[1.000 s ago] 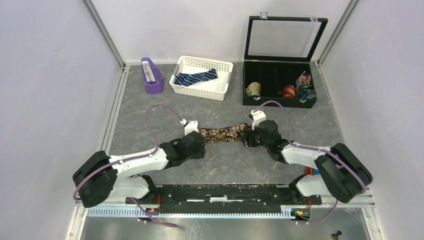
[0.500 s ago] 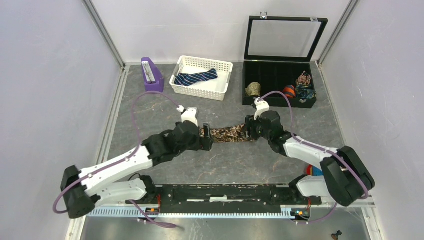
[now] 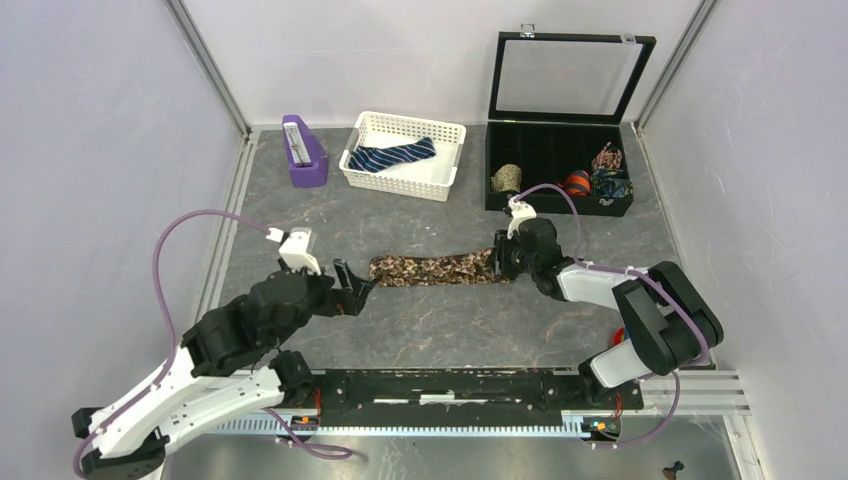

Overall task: Roll the ties
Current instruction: Flatten out the tie at the center of the board.

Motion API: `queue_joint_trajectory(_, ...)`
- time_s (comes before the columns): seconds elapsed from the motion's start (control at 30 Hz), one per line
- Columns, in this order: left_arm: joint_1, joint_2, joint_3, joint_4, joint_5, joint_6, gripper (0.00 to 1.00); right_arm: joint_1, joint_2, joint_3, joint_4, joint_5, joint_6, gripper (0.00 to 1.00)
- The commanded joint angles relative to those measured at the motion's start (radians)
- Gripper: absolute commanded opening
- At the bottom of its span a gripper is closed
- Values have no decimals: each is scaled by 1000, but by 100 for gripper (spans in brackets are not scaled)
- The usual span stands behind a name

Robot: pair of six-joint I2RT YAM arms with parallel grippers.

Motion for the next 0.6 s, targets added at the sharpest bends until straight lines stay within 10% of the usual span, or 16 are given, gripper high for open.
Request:
queue_joint_trajectory(0.0, -4, -45, 36, -68, -44, 53, 100, -15, 18, 34, 64, -50, 19, 31)
queue_joint_trajectory(0.17, -4, -72, 71, -140, -94, 70, 100, -15, -6, 66, 12, -45, -12, 11)
queue_joint_trajectory(0.57, -4, -82, 62, -127, -98, 80, 100, -11, -77, 264, -218, -56, -63, 9)
